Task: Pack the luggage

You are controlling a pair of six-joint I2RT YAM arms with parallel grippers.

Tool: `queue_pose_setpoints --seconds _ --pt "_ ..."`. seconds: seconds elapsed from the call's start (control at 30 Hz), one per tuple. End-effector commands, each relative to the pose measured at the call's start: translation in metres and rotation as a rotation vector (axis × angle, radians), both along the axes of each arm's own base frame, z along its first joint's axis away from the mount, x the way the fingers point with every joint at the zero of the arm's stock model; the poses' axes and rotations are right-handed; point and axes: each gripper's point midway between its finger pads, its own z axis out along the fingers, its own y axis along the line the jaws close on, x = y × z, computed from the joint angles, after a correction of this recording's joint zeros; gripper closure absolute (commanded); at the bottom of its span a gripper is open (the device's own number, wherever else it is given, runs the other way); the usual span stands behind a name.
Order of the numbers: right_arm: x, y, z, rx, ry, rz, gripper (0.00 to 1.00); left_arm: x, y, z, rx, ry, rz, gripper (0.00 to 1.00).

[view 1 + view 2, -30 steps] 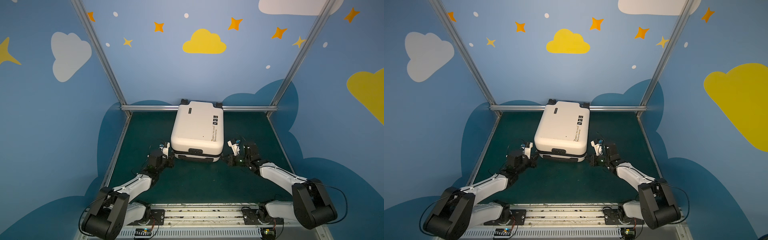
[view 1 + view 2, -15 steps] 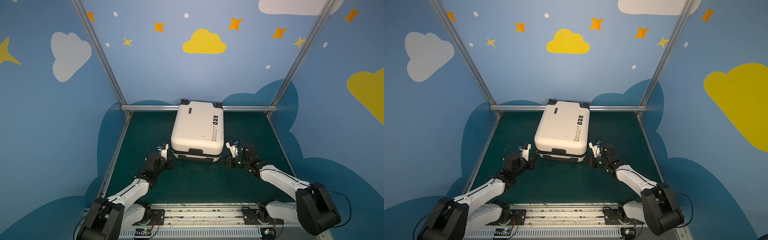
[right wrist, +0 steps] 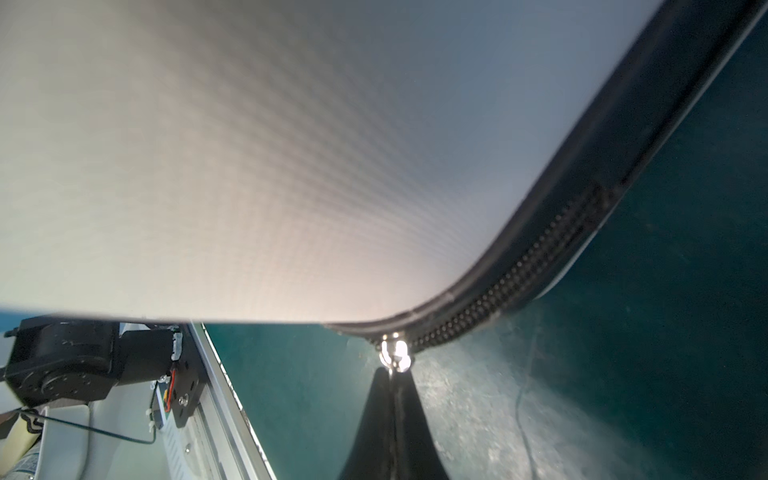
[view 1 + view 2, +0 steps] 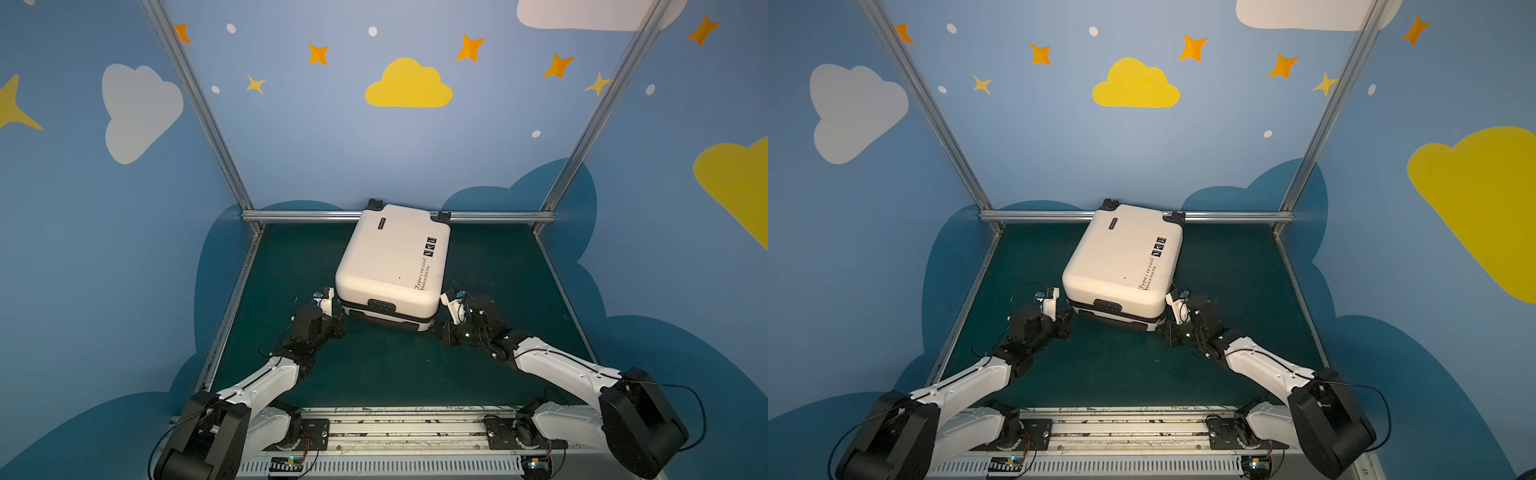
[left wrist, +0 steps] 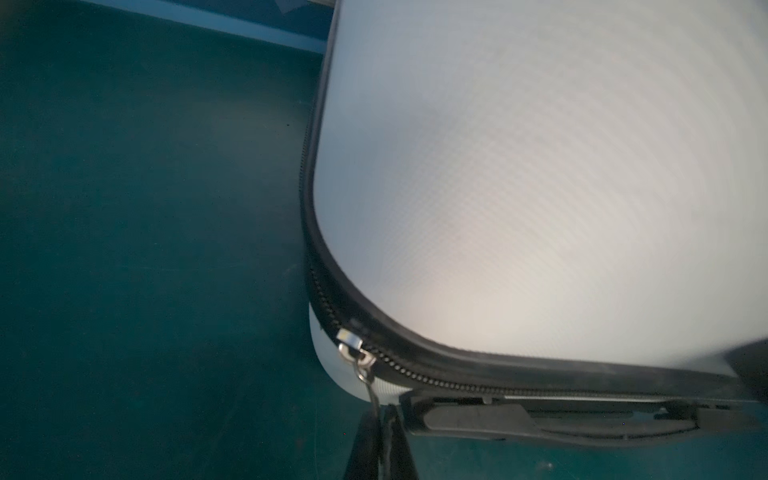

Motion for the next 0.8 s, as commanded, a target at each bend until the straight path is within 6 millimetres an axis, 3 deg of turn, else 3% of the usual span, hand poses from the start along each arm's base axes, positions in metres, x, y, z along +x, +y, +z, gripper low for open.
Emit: queue_pose_setpoints --seconds 0.0,0.33,0.57,0.77 --pt "-0.015 0.018 -0.003 -0.012 0.005 0.088 1.0 -0.014 -0.045 0.02 -0.067 -0.035 -0.206 0.97" --pt "-0.01 -0.024 0.013 0.09 -0.201 -0.186 1.0 -0.01 -0.042 0.016 -0.055 -0.026 -0.174 0.97" --pt "-0.014 -0.019 0.013 0.071 -0.251 -0.158 1.0 -0.007 -0.047 0.013 -0.068 -0.015 -0.189 0.97" --pt "-0.027 0.0 0.023 0.038 -0.35 -0.128 1.0 -0.006 -0.048 0.013 -0.067 -0.015 -0.192 0.97"
